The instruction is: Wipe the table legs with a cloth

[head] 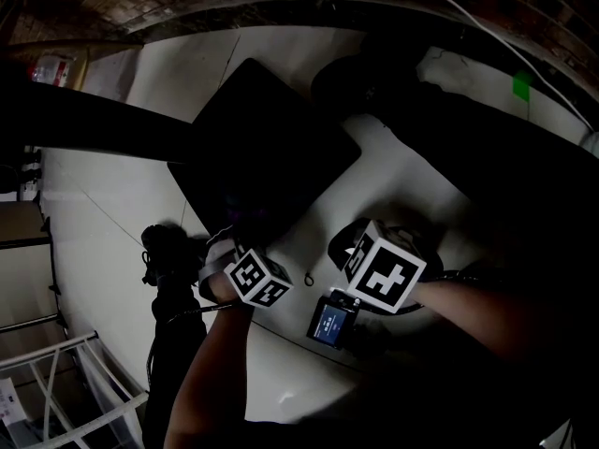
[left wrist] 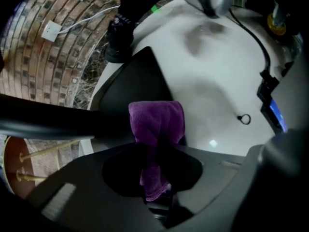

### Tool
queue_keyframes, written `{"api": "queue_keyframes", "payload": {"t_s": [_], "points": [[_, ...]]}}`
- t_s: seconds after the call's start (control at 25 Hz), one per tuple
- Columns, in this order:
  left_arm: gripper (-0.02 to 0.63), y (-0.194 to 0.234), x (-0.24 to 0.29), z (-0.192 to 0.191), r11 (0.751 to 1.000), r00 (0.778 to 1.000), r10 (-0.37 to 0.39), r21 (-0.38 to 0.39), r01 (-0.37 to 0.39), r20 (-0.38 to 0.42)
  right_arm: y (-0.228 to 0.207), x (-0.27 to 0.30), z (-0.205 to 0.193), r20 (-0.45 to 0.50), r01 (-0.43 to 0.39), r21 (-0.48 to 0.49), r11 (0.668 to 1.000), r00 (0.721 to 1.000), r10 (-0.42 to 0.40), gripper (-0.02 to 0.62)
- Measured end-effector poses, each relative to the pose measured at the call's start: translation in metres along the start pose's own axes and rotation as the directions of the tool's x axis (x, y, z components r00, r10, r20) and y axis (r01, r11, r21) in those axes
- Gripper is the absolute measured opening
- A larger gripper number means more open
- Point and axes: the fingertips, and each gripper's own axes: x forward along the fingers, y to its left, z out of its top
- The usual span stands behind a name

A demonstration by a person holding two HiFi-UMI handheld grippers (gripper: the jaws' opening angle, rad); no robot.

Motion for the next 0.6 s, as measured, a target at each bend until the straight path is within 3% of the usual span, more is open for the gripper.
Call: {"api": "queue_keyframes", "payload": {"t_s": [0.36, 0.48, 0.6], "points": [[0.081, 0.095, 0.018, -0.012, 0.989, 0.997, 0.062, -0.131, -0.067, -0.043, -0.014, -0.005, -0.001, 0.001, 0.047, 0.003, 0.999, 0.999, -0.047, 0.002], [0.075, 0.089, 0.017, -0.008, 0.99, 0.998, 0.056, -0.128, -0.059, -0.021, -0.013, -0.006, -0.008, -0.017, 0.049, -0.002, 0.999, 0.999, -0.049, 0.002], [0.074, 0.064, 0.012, -0.01, 0.996, 0.999, 0.052, -0.071, -0.052, 0.004, -0.008, -0.006, -0.009, -0.021, 0.045, -0.003, 0.999, 0.999, -0.045, 0.003]]}}
